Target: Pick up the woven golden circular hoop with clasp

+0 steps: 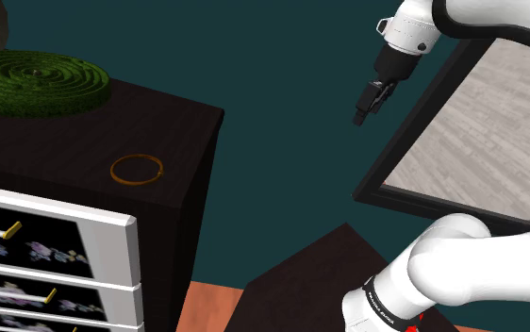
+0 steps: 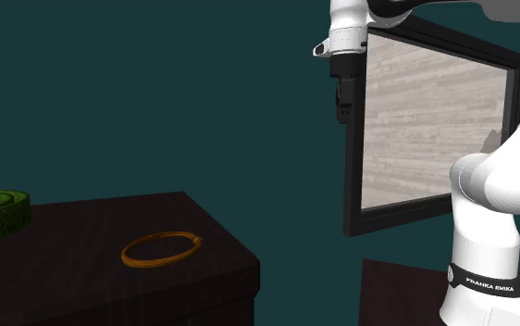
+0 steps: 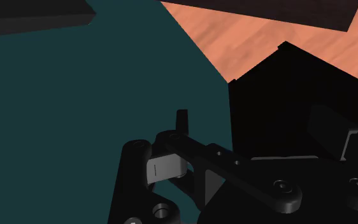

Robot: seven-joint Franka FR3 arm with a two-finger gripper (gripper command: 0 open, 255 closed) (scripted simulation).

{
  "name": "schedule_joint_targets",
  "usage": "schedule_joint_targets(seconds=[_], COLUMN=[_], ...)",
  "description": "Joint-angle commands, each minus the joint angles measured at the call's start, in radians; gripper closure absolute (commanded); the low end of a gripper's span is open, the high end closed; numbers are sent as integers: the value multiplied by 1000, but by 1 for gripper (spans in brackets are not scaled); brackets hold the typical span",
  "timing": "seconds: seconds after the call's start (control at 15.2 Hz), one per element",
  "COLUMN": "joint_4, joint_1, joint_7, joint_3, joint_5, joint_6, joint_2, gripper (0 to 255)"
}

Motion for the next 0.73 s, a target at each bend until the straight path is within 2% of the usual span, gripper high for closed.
schedule_joint_targets(seconds=[0.0,0.66], joint_4=[0,-18], joint_1=[0,61], joint_7=[0,204], joint_3=[0,160], joint_5=[0,151], joint_6=[0,158], joint_2=[0,135], gripper=[0,0])
